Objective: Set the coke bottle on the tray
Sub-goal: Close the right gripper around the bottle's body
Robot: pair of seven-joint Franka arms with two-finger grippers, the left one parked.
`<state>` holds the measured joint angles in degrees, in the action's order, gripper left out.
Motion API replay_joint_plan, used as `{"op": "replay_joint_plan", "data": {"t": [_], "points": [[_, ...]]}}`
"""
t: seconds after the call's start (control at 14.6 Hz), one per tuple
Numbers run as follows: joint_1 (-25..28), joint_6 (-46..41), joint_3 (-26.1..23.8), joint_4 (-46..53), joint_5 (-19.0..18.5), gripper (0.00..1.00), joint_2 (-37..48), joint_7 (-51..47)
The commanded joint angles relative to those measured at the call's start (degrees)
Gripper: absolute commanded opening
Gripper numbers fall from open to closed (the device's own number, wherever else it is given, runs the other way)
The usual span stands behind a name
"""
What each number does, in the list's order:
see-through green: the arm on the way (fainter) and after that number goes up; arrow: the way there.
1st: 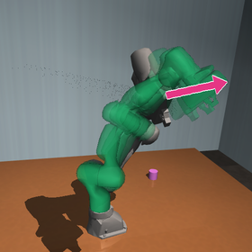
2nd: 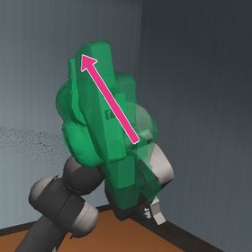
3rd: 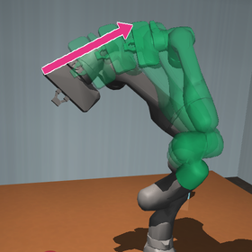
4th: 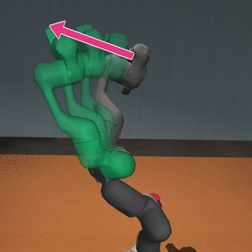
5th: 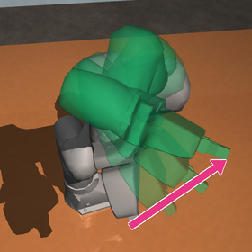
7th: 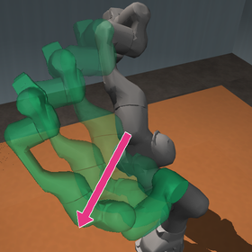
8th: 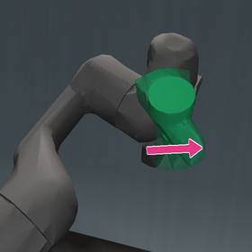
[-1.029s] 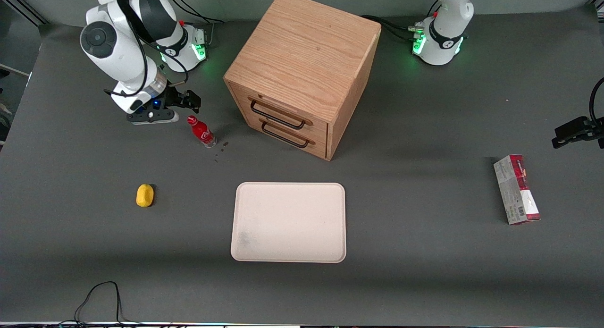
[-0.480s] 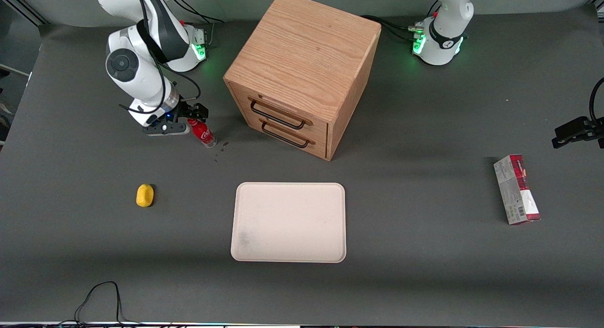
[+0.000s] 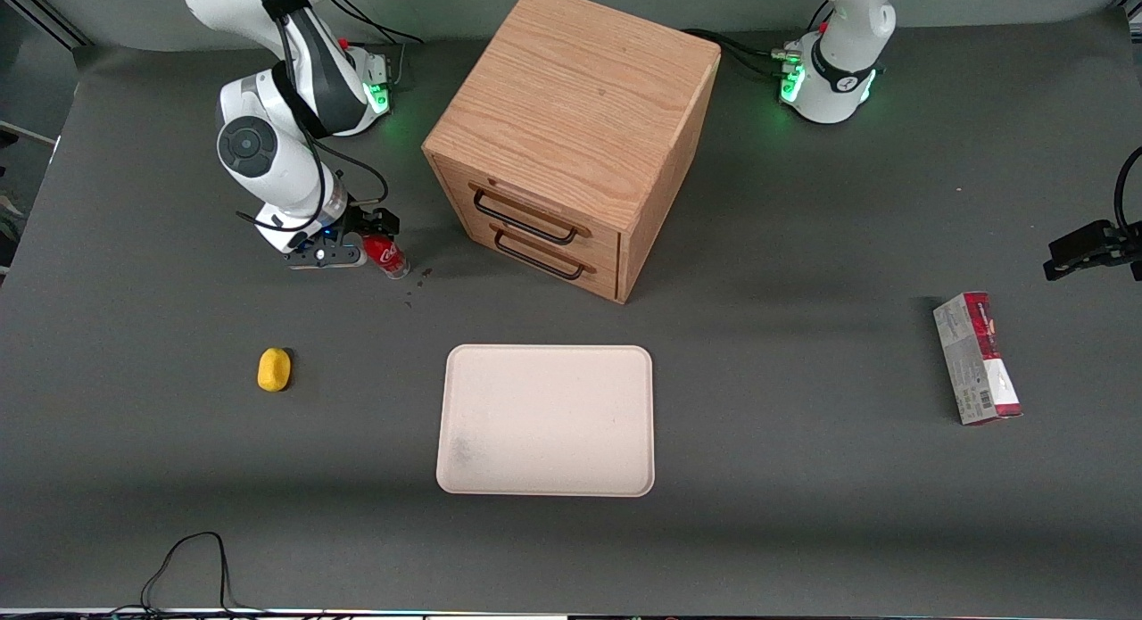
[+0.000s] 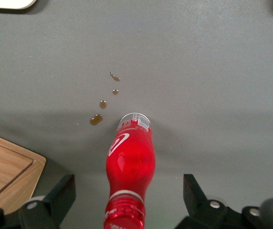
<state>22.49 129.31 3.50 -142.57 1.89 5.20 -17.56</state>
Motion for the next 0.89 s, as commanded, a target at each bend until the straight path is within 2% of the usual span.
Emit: {"op": "replay_joint_plan", "data": {"t": [0.0,0.14,0.21,0.41,0.55,0.75,0.82], "points": [[0.5,-0.6,0.5,0.4,-0.8,1.0,0.1,-1.0],[0.5,-1.2,0.5,0.5,-0.8,1.0,0.2,-1.0],[0.5,-1.2,0.5,0.6,-0.8,0.95,0.2,-1.0],[0.5,-2.2,0.5,0.7,-0.7,0.63,0.2,-1.1],[0.5,-2.4,0.5,0.7,-0.7,0.46,0.3,-1.0],[0.5,-3.4,0.5,1.2,-0.7,0.12,0.5,-0.9],[0.5,-3.4,0.5,1.3,-0.7,0.05,0.6,-0.8]]}}
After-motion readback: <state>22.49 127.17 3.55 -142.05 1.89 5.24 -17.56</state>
